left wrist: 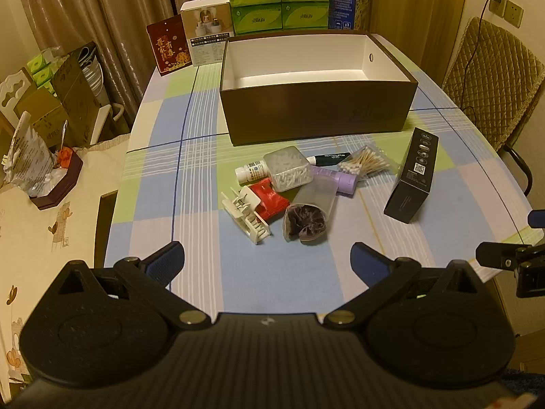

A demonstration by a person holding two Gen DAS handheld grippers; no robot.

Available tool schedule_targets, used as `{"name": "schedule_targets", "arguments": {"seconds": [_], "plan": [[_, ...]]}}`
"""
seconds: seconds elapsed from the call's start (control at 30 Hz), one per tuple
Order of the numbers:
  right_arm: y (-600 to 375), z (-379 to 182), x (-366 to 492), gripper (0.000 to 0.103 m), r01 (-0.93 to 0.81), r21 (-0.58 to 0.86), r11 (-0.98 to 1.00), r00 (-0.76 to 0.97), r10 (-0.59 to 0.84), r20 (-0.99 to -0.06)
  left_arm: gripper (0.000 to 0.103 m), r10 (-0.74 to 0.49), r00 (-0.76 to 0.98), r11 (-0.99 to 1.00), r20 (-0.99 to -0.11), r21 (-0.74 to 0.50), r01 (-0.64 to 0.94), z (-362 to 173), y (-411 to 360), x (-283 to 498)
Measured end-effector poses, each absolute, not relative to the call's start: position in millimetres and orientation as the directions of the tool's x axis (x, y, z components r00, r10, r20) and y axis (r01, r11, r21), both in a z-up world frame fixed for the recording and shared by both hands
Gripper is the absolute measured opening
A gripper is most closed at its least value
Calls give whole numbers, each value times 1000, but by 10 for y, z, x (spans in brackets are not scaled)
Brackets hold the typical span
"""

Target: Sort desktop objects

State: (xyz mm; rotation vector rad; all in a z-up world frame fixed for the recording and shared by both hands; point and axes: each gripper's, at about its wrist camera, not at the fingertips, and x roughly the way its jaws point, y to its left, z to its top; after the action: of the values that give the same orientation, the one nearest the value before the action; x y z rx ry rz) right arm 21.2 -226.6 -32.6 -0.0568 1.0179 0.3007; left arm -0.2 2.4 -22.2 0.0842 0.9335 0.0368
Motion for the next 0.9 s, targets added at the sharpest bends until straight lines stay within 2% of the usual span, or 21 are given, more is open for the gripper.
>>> {"name": "schedule_targets", "arguments": {"seconds": [0.9], "plan": [[-2197,-331,251,101,-279,83,957,482,214,-850,102,63,580,996,-812,86,12,-227,77,32]]}}
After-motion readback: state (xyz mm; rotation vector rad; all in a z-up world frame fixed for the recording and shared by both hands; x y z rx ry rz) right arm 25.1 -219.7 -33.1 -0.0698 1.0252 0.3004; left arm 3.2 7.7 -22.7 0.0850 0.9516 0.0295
